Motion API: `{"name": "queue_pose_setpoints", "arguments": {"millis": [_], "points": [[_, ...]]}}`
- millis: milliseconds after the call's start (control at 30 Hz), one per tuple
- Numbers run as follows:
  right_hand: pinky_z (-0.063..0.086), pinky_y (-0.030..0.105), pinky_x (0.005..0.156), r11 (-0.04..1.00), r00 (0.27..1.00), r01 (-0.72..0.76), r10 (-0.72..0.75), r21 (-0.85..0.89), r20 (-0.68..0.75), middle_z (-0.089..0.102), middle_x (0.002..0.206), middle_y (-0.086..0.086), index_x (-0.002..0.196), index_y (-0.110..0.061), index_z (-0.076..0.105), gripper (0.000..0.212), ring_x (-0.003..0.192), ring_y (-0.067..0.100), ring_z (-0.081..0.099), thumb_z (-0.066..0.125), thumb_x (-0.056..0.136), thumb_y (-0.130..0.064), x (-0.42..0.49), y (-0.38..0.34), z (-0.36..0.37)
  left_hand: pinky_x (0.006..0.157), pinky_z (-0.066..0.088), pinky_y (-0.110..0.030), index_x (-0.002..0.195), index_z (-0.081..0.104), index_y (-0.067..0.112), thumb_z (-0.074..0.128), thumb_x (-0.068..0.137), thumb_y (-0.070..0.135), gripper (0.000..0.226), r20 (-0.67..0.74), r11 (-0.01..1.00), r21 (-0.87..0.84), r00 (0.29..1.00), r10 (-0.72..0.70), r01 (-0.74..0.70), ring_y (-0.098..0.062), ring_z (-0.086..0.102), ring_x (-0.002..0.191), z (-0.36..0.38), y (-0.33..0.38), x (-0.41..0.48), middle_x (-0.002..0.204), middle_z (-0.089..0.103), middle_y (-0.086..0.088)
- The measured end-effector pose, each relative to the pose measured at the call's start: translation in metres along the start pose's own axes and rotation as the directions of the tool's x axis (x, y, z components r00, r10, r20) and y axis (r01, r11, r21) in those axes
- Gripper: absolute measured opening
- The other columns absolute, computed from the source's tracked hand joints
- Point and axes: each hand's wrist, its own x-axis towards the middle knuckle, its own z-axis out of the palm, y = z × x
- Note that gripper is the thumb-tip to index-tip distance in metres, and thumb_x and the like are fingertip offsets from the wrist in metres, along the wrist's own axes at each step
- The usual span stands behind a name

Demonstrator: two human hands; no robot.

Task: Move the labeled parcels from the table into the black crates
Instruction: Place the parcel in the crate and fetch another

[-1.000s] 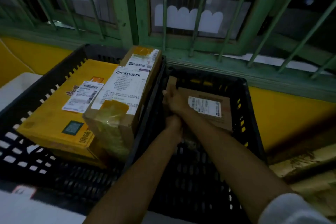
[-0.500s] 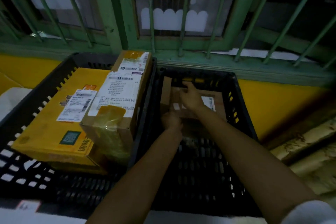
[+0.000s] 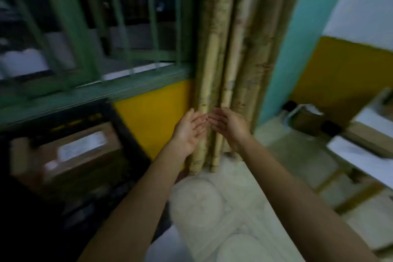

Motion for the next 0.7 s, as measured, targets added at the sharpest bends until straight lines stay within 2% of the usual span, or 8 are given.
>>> {"name": "queue_pose_setpoints", "arguments": {"millis": [167,300,367,467,567,700], "points": [[0.051,0.027,0.076,0.978,0.961,0.042,0.016,0.204,-0.275,0.066,0.102,0.012,0.099,-0.008,0.059,0.032,0.092,0.021,0.065,0.040,0.102,-0.034,-0.047,-0.028,-0.214,0.101,0.034,-0.029,0.133,0.048,0.010,0.031,0.102,0.037,0.045,0.176,0.990,0.037,0.975,-0.138,0.133,-0.021,0.047,0.129,0.161,-0.106,0.032,0.139,0.052,-0.008],[0.045,0.033,0.092,0.949,0.881,0.087,0.069,0.302,-0.469,0.059,0.119,0.017,0.107,-0.006,0.056,0.033,0.116,0.030,0.057,0.039,0.103,-0.033,-0.087,-0.038,-0.354,0.098,0.036,-0.028,0.136,0.046,0.007,0.031,0.102,0.035,0.047,0.266,0.958,0.076,0.920,-0.288,0.278,-0.021,0.047,0.128,0.269,-0.196,0.048,0.140,0.050,-0.010],[0.043,0.035,0.094,0.940,0.842,0.107,0.088,0.325,-0.532,0.059,0.123,0.018,0.104,-0.007,0.056,0.031,0.110,0.028,0.059,0.040,0.102,-0.033,-0.099,-0.042,-0.406,0.096,0.038,-0.029,0.135,0.046,0.005,0.032,0.102,0.035,0.047,0.300,0.932,0.104,0.882,-0.362,0.347,-0.021,0.050,0.122,0.310,-0.235,0.053,0.139,0.052,-0.010],[0.044,0.036,0.094,0.927,0.781,0.133,0.120,0.351,-0.613,0.059,0.125,0.019,0.115,-0.004,0.055,0.034,0.107,0.027,0.059,0.041,0.102,-0.032,-0.105,-0.047,-0.471,0.097,0.039,-0.030,0.134,0.048,0.004,0.037,0.101,0.034,0.045,0.336,0.895,0.160,0.830,-0.445,0.415,-0.022,0.053,0.117,0.357,-0.278,0.066,0.136,0.055,-0.010],[0.045,0.036,0.092,0.910,0.727,0.151,0.162,0.387,-0.667,0.060,0.125,0.019,0.118,-0.003,0.054,0.035,0.108,0.028,0.060,0.041,0.103,-0.031,-0.090,-0.047,-0.523,0.102,0.038,-0.032,0.133,0.049,0.005,0.038,0.101,0.033,0.044,0.304,0.872,0.204,0.818,-0.488,0.445,-0.023,0.052,0.122,0.393,-0.304,0.099,0.135,0.056,-0.010],[0.047,0.037,0.091,0.892,0.672,0.141,0.233,0.430,-0.703,0.061,0.126,0.020,0.117,-0.002,0.055,0.034,0.108,0.029,0.061,0.044,0.102,-0.030,-0.042,-0.047,-0.581,0.101,0.037,-0.032,0.133,0.049,0.004,0.036,0.102,0.031,0.043,0.255,0.853,0.237,0.817,-0.516,0.465,-0.024,0.050,0.127,0.434,-0.325,0.169,0.137,0.054,-0.010]]}}
